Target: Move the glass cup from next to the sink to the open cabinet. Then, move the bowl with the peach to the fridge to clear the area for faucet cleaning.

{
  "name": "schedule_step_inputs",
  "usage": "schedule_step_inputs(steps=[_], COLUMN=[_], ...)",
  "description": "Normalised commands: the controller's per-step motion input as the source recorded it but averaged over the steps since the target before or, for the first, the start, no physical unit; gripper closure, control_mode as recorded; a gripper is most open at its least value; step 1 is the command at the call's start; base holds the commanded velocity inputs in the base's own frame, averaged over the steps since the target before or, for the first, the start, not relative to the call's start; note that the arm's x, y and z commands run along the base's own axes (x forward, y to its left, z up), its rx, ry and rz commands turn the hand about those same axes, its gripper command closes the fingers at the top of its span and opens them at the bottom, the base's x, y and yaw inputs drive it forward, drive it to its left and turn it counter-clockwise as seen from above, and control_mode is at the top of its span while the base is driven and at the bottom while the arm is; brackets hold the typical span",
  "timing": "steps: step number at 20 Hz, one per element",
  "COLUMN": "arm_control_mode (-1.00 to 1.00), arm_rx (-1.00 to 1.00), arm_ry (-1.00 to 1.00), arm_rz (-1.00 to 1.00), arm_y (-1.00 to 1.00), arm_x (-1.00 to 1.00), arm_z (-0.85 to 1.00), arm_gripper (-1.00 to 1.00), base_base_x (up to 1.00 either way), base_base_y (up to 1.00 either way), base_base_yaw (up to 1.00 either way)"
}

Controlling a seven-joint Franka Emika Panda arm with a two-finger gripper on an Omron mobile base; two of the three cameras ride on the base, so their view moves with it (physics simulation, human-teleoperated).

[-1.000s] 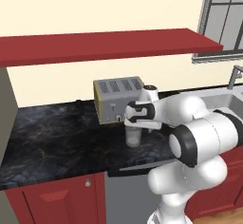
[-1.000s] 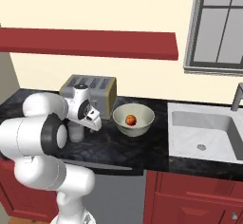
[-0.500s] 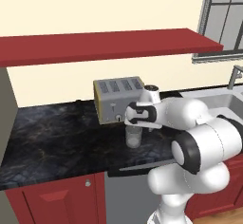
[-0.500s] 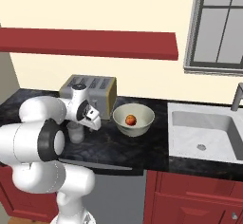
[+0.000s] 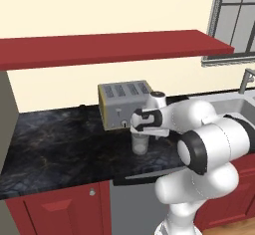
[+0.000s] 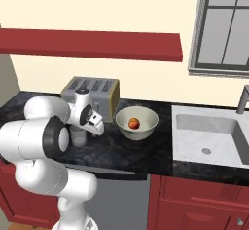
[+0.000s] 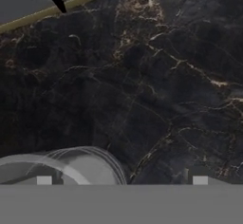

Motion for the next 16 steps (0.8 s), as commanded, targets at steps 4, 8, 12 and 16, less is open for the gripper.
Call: schedule_step_inputs(steps=[4, 8, 12, 16], arm_control_mode=[-1.00, -1.00, -1.00, -1.00], arm_rx=[0.00, 0.00, 0.00, 0.00], arm_ry=[0.00, 0.00, 0.00, -0.11], arm_rz=[0.00, 0.00, 0.00, 0.00], arm_y=[0.03, 0.00, 0.00, 0.00], arm_x=[-0.13, 0.00, -0.04, -0.26], arm_z=[-0.25, 0.00, 0.00, 0.16], arm_gripper=[1.00, 1.00, 1.00, 1.00], base_base_x=[0.00, 0.00, 0.00, 0.00], base_base_y=[0.00, 0.00, 0.00, 0.00], base_base_yaw=[0.00, 0.00, 0.00, 0.00])
